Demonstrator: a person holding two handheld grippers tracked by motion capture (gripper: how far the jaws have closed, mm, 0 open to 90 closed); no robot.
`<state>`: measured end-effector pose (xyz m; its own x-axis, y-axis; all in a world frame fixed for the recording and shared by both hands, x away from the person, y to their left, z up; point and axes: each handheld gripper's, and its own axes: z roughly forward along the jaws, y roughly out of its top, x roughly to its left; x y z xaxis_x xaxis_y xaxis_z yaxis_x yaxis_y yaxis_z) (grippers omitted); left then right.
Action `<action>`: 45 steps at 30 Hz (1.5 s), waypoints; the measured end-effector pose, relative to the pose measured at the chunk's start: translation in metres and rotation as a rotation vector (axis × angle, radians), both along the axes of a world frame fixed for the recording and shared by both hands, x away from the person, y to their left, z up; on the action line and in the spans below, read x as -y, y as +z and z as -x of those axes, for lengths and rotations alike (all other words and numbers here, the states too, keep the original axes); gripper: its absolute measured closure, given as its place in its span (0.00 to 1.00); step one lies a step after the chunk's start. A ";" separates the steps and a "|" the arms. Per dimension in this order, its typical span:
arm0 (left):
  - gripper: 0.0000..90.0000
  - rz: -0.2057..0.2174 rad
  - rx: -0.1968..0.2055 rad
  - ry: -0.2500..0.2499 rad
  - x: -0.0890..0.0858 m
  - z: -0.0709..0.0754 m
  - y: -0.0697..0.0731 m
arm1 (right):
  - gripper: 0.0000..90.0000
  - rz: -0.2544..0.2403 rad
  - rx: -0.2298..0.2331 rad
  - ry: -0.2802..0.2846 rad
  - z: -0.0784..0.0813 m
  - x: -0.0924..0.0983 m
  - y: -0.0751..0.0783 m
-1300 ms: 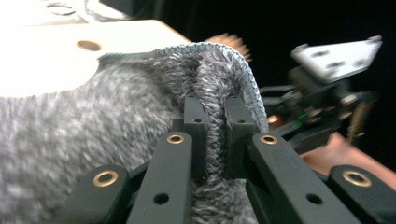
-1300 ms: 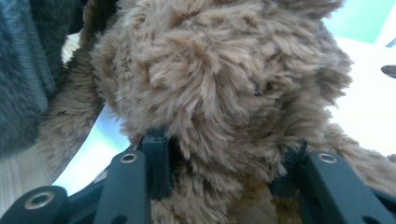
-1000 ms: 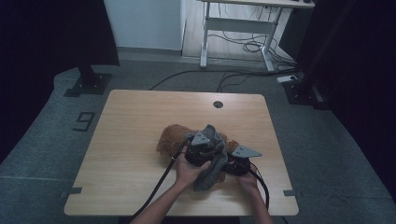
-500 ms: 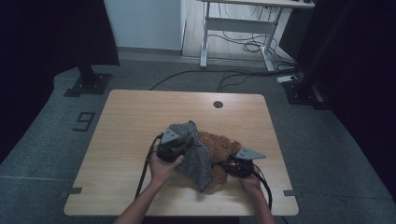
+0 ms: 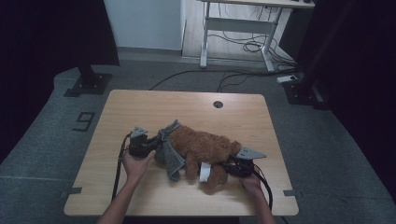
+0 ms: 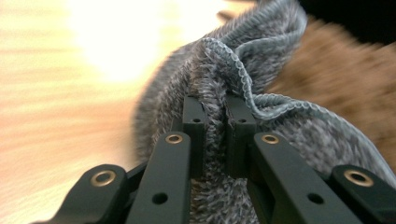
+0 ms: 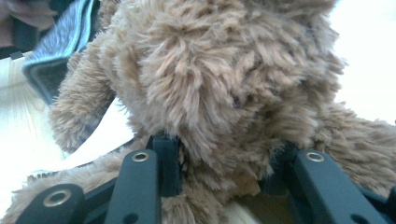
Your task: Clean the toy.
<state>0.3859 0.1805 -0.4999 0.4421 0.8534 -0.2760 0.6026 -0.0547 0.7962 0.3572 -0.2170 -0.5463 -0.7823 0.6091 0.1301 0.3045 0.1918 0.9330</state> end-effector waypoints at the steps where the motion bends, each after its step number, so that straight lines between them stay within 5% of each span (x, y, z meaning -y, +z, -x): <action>1: 0.90 0.013 -0.008 -0.001 -0.002 -0.001 -0.002 | 0.65 0.000 -0.001 0.000 0.000 0.000 0.000; 4: 0.91 0.030 0.019 -0.012 -0.001 0.003 0.005 | 0.65 0.001 -0.003 0.002 0.000 0.001 0.000; 8: 0.91 0.052 0.097 -0.064 0.009 0.013 0.032 | 0.65 -0.006 -0.010 0.000 -0.002 0.003 -0.001; 16: 0.91 0.051 0.194 -0.239 0.070 0.028 0.078 | 0.65 -0.002 -0.007 -0.003 -0.001 0.002 -0.001; 23: 0.91 0.070 0.172 -0.373 0.138 0.028 0.082 | 0.65 -0.004 -0.009 0.001 -0.002 0.002 -0.001; 28: 0.90 0.037 0.069 -0.426 0.187 0.020 0.057 | 0.65 -0.002 -0.010 -0.001 -0.001 0.002 -0.001; 30: 0.90 -0.006 0.050 -0.423 0.196 0.016 0.042 | 0.65 0.003 -0.009 -0.002 -0.001 0.002 -0.001; 33: 0.91 0.033 0.035 -0.414 0.191 0.014 0.036 | 0.65 0.029 -0.017 -0.007 -0.001 0.002 -0.002; 38: 0.91 0.002 0.059 -0.363 0.168 0.013 0.043 | 0.65 0.026 -0.016 -0.002 -0.002 0.002 -0.002; 43: 0.91 -0.024 0.075 -0.264 0.124 0.007 0.043 | 0.65 0.028 -0.018 -0.003 -0.001 0.002 -0.001; 45: 0.91 0.002 0.066 -0.229 0.098 0.005 0.039 | 0.65 0.029 -0.018 -0.002 -0.001 0.002 -0.001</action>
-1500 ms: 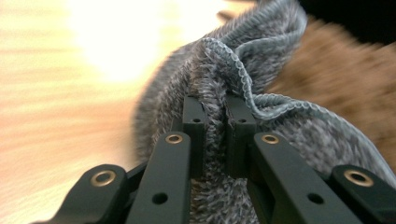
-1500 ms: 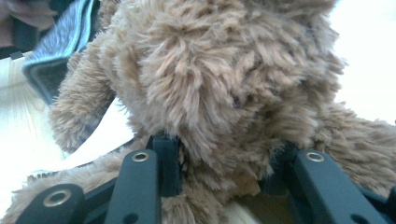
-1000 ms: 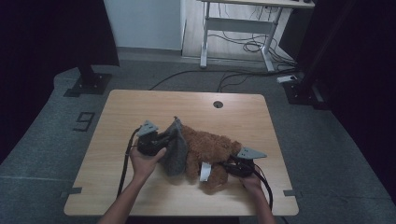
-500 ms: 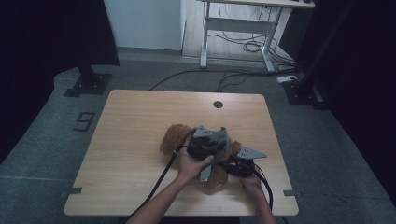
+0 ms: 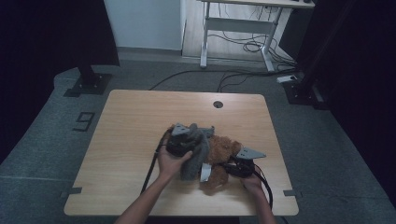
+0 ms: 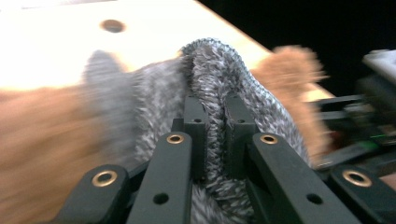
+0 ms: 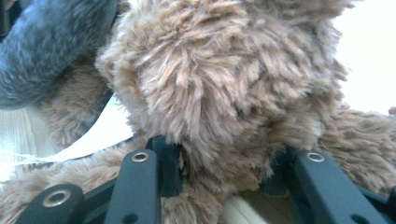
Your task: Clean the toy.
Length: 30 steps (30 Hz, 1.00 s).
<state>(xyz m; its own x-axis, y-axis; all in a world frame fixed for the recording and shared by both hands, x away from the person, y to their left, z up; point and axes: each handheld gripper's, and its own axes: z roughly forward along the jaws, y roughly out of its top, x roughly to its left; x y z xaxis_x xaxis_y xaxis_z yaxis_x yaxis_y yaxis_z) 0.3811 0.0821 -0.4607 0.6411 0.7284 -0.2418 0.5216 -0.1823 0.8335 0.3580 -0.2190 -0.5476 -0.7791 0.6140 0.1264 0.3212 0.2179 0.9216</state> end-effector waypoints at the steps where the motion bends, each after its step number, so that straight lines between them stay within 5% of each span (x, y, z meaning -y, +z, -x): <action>1: 0.92 0.040 -0.018 0.007 -0.013 -0.001 -0.002 | 0.65 -0.001 0.000 0.002 0.000 0.000 0.000; 3: 0.92 0.060 -0.008 0.042 -0.035 0.001 -0.002 | 0.65 -0.003 0.004 0.008 0.000 -0.002 0.001; 7: 0.91 -0.018 0.047 0.129 -0.063 0.004 0.000 | 0.65 -0.006 -0.001 0.006 0.001 -0.002 0.000; 10: 0.91 0.009 -0.025 0.163 -0.082 -0.004 -0.013 | 0.65 -0.009 -0.002 0.006 0.000 -0.002 0.000; 15: 0.91 -0.021 -0.132 0.201 -0.095 -0.014 -0.045 | 0.65 -0.010 -0.007 0.008 0.000 -0.001 0.000; 18: 0.91 -0.017 -0.144 0.207 -0.096 -0.014 -0.051 | 0.65 -0.009 -0.007 0.010 0.000 -0.001 0.000; 21: 0.91 -0.006 -0.122 0.210 -0.097 -0.011 -0.040 | 0.65 -0.011 -0.010 0.008 0.000 -0.001 -0.001; 24: 0.91 0.018 -0.055 0.193 -0.093 -0.004 -0.017 | 0.65 -0.011 -0.011 0.008 0.000 0.000 -0.001; 30: 0.90 0.017 0.049 0.098 -0.056 0.008 0.029 | 0.65 -0.009 -0.010 0.008 0.000 0.000 0.000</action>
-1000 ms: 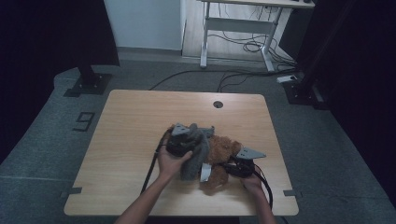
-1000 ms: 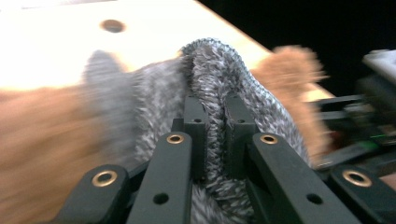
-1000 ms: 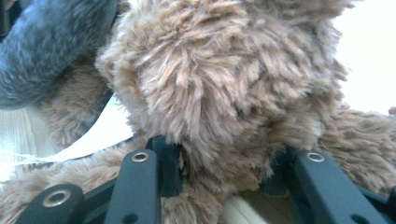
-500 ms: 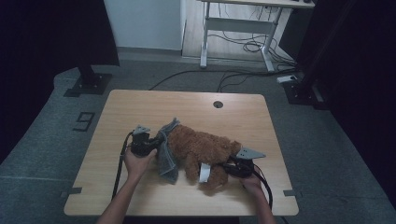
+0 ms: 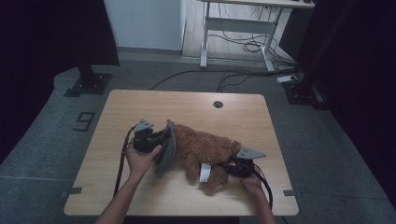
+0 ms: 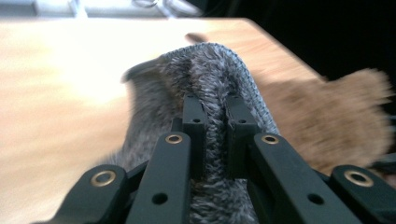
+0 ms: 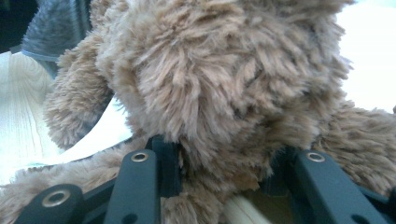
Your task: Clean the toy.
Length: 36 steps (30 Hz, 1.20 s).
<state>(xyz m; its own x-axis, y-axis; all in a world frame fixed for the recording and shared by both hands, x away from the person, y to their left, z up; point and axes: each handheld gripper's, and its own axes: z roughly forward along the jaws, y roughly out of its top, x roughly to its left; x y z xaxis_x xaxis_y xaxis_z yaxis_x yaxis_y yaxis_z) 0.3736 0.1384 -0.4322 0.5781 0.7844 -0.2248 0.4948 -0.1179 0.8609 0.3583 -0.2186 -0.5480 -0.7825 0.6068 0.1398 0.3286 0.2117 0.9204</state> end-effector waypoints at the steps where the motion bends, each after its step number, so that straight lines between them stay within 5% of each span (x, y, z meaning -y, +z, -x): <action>1: 0.90 -0.001 0.010 -0.019 0.009 0.000 0.004 | 0.65 0.000 0.000 -0.001 0.000 0.000 0.000; 10: 0.90 -0.036 -0.010 -0.160 0.099 -0.017 0.018 | 0.64 0.005 0.004 -0.002 0.000 0.000 0.000; 16: 0.90 -0.116 -0.089 -0.169 0.134 -0.035 -0.007 | 0.60 0.061 0.014 -0.042 -0.002 -0.001 0.002; 21: 0.90 -0.047 -0.137 -0.161 0.117 -0.040 -0.023 | 0.60 0.076 0.006 -0.042 -0.003 0.000 0.001; 29: 0.90 -0.088 -0.109 -0.110 0.079 -0.031 -0.017 | 0.62 0.079 -0.007 -0.038 -0.003 0.000 0.001; 36: 0.90 -0.062 -0.080 -0.007 0.021 -0.026 -0.013 | 0.62 0.077 -0.010 -0.035 -0.003 0.000 0.001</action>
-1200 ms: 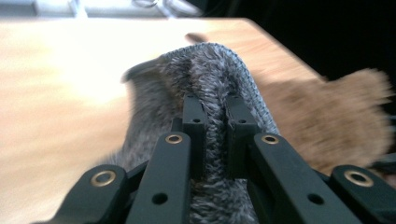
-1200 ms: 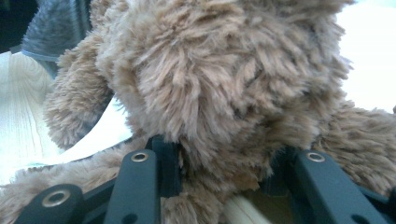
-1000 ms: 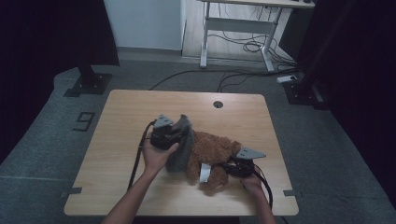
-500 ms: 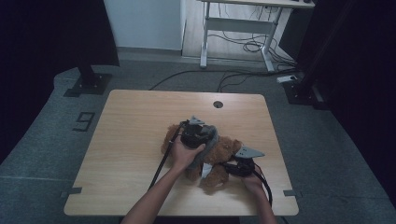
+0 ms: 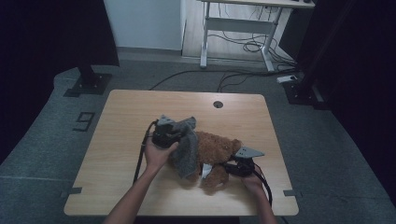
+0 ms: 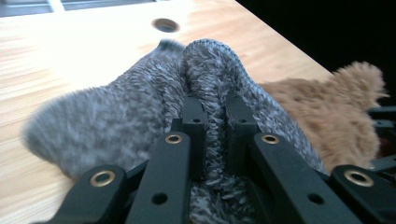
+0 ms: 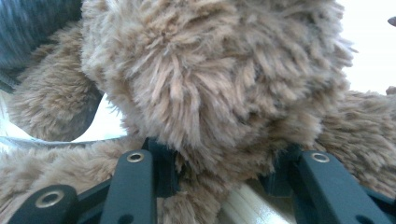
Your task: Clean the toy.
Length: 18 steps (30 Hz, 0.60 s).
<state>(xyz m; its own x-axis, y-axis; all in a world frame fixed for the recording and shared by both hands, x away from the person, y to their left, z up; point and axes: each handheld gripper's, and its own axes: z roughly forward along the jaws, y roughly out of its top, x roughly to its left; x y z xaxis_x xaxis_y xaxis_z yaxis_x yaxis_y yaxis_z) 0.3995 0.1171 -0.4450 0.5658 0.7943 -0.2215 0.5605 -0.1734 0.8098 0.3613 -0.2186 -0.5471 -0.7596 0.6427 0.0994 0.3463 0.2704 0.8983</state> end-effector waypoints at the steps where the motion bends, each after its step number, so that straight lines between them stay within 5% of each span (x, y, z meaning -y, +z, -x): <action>1: 0.90 0.010 -0.001 0.019 -0.007 0.000 -0.002 | 0.62 -0.001 -0.002 0.000 0.000 0.000 0.000; 5: 0.90 0.019 -0.028 0.066 -0.029 -0.002 -0.015 | 0.62 0.000 -0.002 0.001 0.000 -0.001 0.000; 7: 0.90 -0.021 -0.037 0.098 -0.037 -0.003 -0.022 | 0.62 0.000 -0.002 0.001 0.000 -0.001 0.000; 9: 0.90 -0.054 -0.081 0.134 -0.045 -0.007 -0.036 | 0.63 -0.002 -0.005 0.001 0.000 0.000 0.000; 11: 0.90 -0.040 -0.142 0.134 -0.051 -0.010 -0.053 | 0.63 -0.005 -0.008 -0.001 0.000 0.000 0.000; 14: 0.90 -0.026 -0.178 0.117 -0.051 -0.009 -0.071 | 0.63 -0.006 -0.008 0.001 -0.001 0.000 -0.001; 18: 0.91 -0.004 -0.161 0.117 -0.055 -0.008 -0.058 | 0.63 -0.002 -0.005 -0.003 -0.001 0.000 -0.001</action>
<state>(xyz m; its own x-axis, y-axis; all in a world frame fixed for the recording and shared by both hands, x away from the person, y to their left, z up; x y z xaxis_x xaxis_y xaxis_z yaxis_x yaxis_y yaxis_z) 0.4078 0.1723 -0.5034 0.4274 0.8533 -0.2987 0.6990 -0.1024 0.7078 0.3622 -0.2189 -0.5480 -0.7575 0.6445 0.1045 0.3514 0.2675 0.8972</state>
